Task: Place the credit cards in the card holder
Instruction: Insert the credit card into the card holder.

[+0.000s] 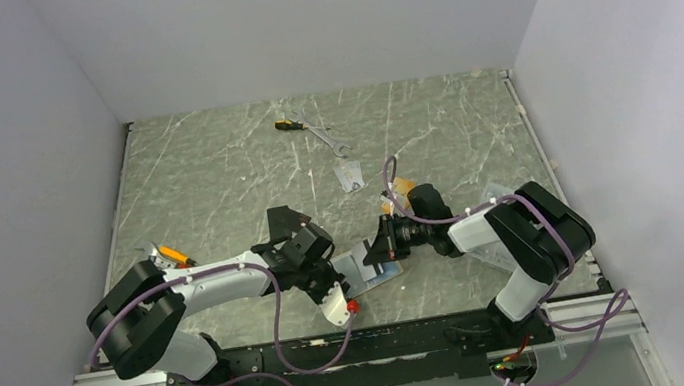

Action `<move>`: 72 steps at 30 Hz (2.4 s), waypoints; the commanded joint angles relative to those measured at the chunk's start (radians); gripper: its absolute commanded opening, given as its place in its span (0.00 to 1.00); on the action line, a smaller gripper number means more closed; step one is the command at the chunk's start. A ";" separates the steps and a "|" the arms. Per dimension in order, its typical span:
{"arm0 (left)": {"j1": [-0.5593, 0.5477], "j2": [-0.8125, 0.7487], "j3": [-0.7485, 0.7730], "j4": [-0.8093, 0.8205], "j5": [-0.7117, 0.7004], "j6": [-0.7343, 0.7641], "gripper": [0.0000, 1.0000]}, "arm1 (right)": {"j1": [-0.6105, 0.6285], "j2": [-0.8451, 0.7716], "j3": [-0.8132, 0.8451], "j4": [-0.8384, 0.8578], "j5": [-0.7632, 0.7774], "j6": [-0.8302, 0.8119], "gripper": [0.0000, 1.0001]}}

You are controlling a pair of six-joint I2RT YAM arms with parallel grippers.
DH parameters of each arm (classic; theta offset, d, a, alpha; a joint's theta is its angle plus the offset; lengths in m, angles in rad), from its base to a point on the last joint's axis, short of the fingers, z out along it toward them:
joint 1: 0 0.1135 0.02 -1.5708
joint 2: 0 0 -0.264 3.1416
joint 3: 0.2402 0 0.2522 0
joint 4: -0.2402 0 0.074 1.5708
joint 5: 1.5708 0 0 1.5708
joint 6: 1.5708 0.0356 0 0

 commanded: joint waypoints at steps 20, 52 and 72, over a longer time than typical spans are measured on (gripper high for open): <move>-0.030 -0.009 0.021 -0.032 -0.010 0.016 0.19 | -0.012 0.040 -0.009 0.104 0.025 0.013 0.00; -0.042 -0.013 0.020 -0.040 -0.031 0.001 0.14 | -0.012 0.033 -0.048 0.110 0.038 0.005 0.00; -0.046 -0.018 0.015 -0.026 -0.041 0.002 0.13 | -0.002 0.068 -0.054 0.057 -0.046 -0.028 0.00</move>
